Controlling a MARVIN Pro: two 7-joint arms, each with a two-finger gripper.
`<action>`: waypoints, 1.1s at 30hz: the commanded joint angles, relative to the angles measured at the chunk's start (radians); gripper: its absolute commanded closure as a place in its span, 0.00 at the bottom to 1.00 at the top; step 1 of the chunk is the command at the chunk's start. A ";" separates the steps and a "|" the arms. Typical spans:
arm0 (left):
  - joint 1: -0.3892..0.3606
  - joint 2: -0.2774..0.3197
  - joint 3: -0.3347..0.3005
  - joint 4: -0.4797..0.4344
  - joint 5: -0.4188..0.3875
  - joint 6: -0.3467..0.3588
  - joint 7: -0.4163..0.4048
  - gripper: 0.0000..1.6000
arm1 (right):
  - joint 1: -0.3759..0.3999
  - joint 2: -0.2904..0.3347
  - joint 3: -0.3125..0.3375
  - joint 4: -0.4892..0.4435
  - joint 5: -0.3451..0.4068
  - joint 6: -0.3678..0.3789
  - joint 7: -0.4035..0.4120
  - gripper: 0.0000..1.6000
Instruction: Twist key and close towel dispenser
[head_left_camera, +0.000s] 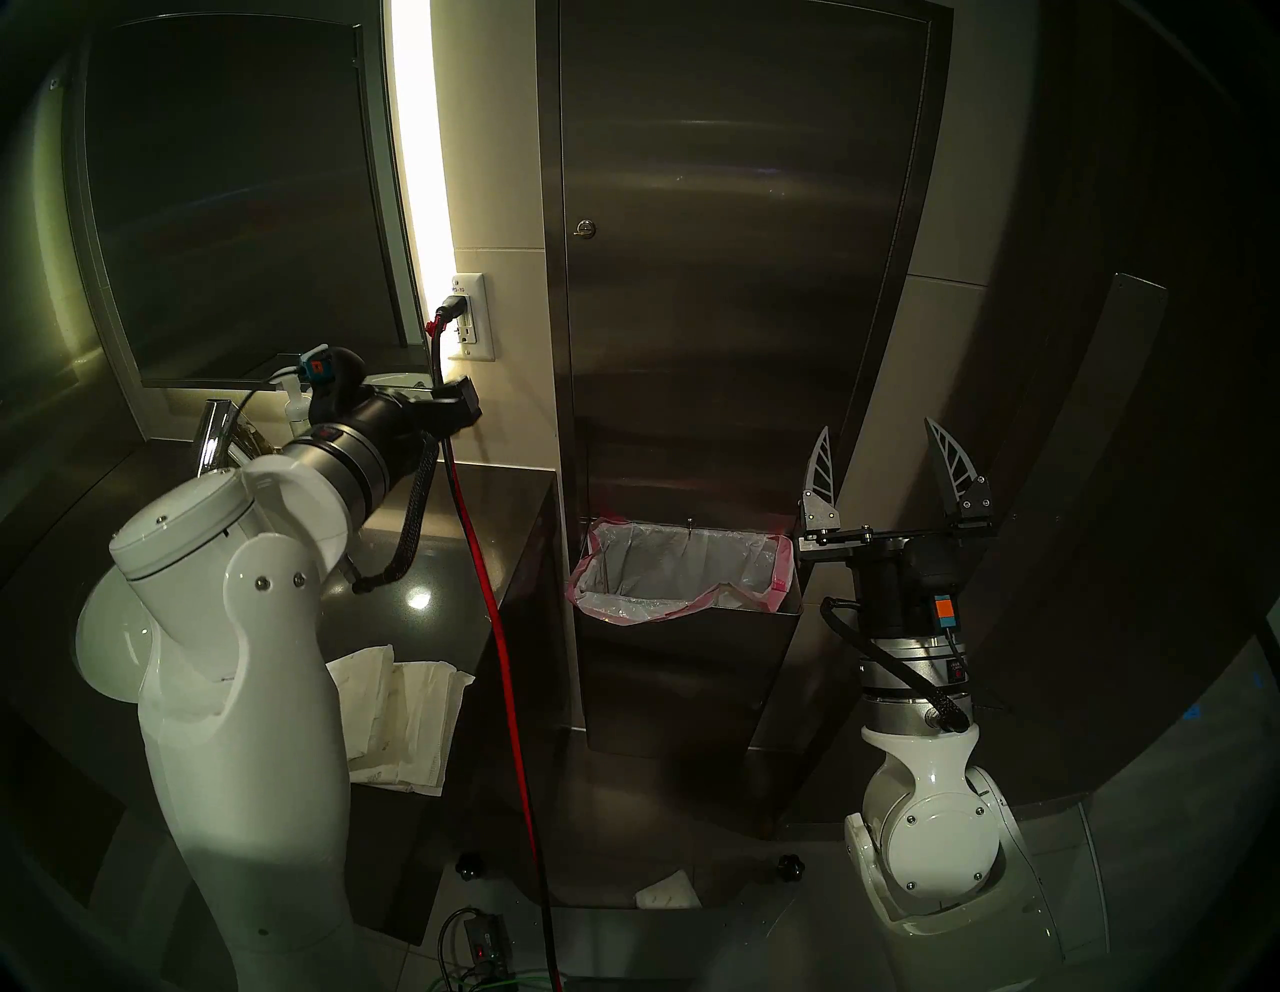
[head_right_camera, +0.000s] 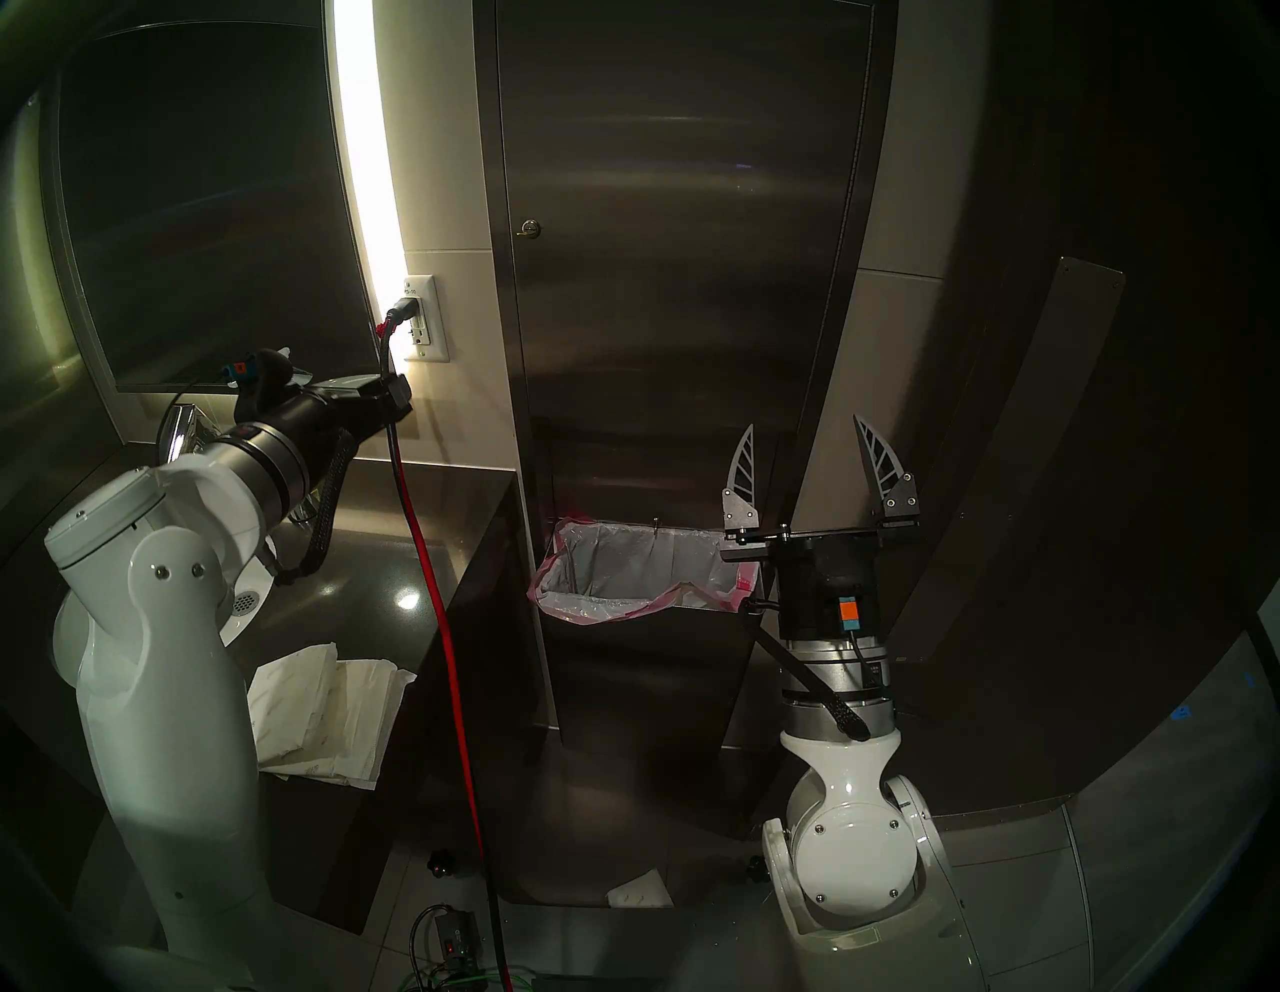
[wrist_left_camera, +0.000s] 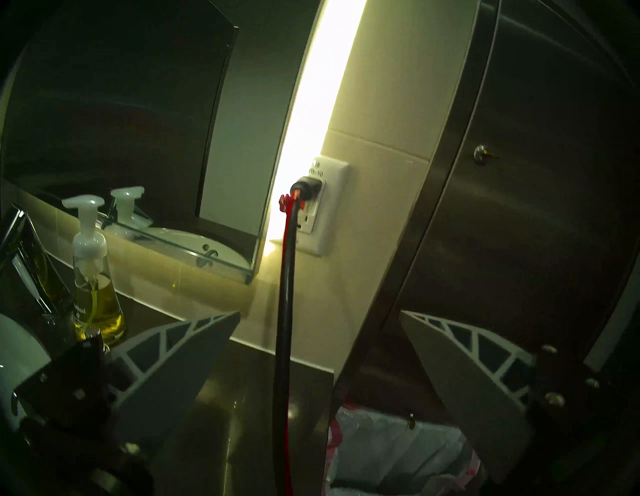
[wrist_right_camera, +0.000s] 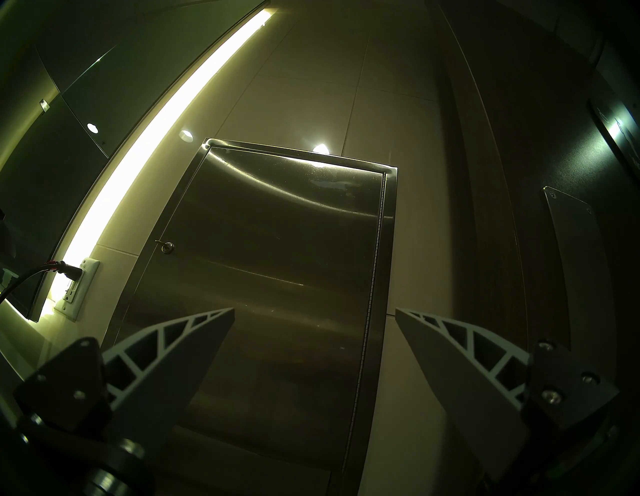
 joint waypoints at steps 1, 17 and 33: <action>0.122 0.071 -0.016 -0.022 0.031 -0.123 -0.085 0.00 | 0.003 0.000 0.002 -0.015 0.002 0.003 0.000 0.00; 0.186 0.064 -0.027 -0.013 0.094 -0.336 -0.147 0.00 | 0.003 0.005 0.001 -0.017 0.004 0.007 -0.003 0.00; 0.193 0.061 -0.027 -0.010 0.102 -0.360 -0.158 0.00 | 0.003 0.009 -0.001 -0.017 0.005 0.009 -0.007 0.00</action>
